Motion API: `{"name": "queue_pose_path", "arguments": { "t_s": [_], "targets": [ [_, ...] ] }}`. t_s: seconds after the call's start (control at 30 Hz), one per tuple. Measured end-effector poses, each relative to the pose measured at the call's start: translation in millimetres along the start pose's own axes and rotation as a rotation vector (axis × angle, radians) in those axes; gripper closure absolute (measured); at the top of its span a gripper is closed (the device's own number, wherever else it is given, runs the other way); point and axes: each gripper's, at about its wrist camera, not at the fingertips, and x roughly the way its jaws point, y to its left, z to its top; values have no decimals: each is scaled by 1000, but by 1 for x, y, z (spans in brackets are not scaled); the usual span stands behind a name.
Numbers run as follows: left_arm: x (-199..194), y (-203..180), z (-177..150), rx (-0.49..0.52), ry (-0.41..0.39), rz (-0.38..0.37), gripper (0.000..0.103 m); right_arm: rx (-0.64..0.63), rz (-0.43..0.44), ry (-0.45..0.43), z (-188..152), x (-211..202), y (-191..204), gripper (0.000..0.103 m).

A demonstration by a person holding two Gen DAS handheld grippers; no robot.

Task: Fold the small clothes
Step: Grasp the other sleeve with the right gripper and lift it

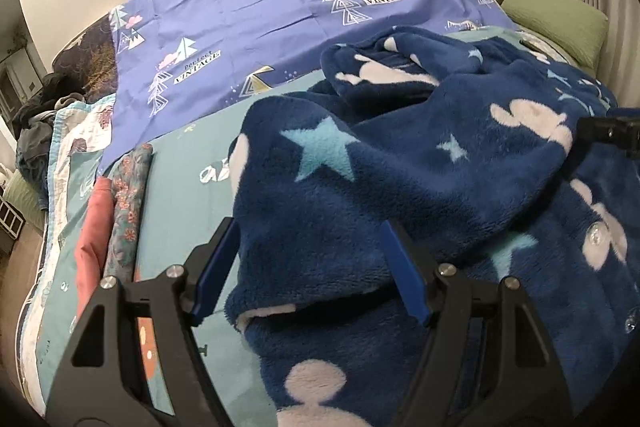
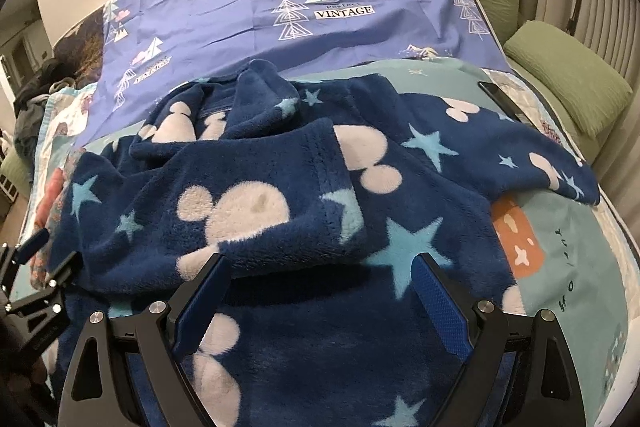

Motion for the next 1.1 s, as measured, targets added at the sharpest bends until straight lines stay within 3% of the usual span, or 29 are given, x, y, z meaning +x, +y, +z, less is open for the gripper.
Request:
{"name": "queue_pose_path", "arguments": {
  "t_s": [0.17, 0.23, 0.3, 0.37, 0.47, 0.73, 0.77, 0.83, 0.93, 1.0, 1.07, 1.1],
  "targets": [
    [-6, 1, 1, -5, -14, 7, 30, 17, 38, -4, 1, -3, -5, 10],
    [-11, 5, 1, -10, -20, 11, 30, 80, 170, -7, 2, -7, -19, 10],
    [-16, 11, 1, -9, -15, 32, 30, 210, 369, 40, 2, -2, -43, 10],
    [-20, 19, -1, -14, -13, 56, 30, 381, 541, 103, -1, 9, -66, 30],
    [-22, 33, -4, -47, -8, 69, 30, 500, 640, 155, -4, 27, -78, 33],
    [-26, 52, -7, -127, -1, 60, 30, 601, 565, 210, 15, 69, -58, 30],
    [-26, 53, -5, -139, 0, 51, 30, 591, 538, 196, 20, 72, -55, 44],
    [-26, 53, -2, -147, 1, 45, 30, 513, 472, 185, 29, 68, -47, 95],
    [-30, 51, 3, -154, -15, 42, 29, 467, 431, 23, 30, 28, -48, 97],
    [-35, 52, 8, -165, -31, 26, 30, 355, 343, -137, 31, -11, -45, 97],
    [-36, 52, 12, -175, -40, 11, 29, 279, 285, -194, 31, -27, -46, 95],
    [-34, 50, 15, -176, -42, 0, 29, 263, 280, -157, 30, -21, -48, 93]
  ]
}}
